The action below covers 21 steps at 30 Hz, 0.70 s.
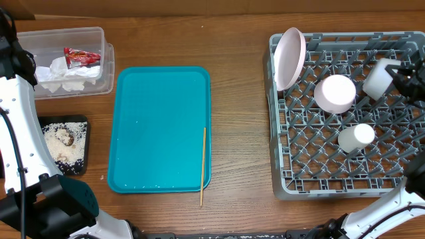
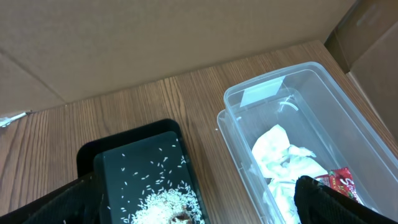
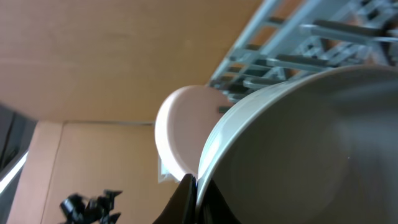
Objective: Sort waste into correct bins and load items into the dishwasher
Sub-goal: 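Carry the white bowl right and set it in the dish rack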
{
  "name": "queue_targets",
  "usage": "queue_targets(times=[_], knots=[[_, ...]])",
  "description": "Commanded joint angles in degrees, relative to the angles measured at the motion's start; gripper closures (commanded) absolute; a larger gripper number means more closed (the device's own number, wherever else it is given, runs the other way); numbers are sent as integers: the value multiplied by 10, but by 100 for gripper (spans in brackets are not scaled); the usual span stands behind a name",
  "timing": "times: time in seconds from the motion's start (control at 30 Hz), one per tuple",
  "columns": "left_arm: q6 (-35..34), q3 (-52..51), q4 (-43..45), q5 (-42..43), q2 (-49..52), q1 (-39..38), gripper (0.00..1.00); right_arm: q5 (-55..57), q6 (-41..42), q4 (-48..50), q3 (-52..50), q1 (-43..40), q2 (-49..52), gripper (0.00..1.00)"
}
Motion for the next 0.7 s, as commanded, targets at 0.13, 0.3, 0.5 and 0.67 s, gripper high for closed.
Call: queue_targets(times=[0.13, 0.3, 0.5, 0.67], knots=[[9, 0, 1, -10, 3, -4, 0, 78, 42, -12, -1, -39, -5, 96], [9, 0, 1, -10, 3, -4, 0, 78, 43, -23, -1, -48, -5, 94], [9, 0, 1, -10, 3, -4, 0, 121, 104, -24, 11, -63, -8, 87], [9, 0, 1, -10, 3, -4, 0, 232, 181, -26, 40, -73, -38, 83]])
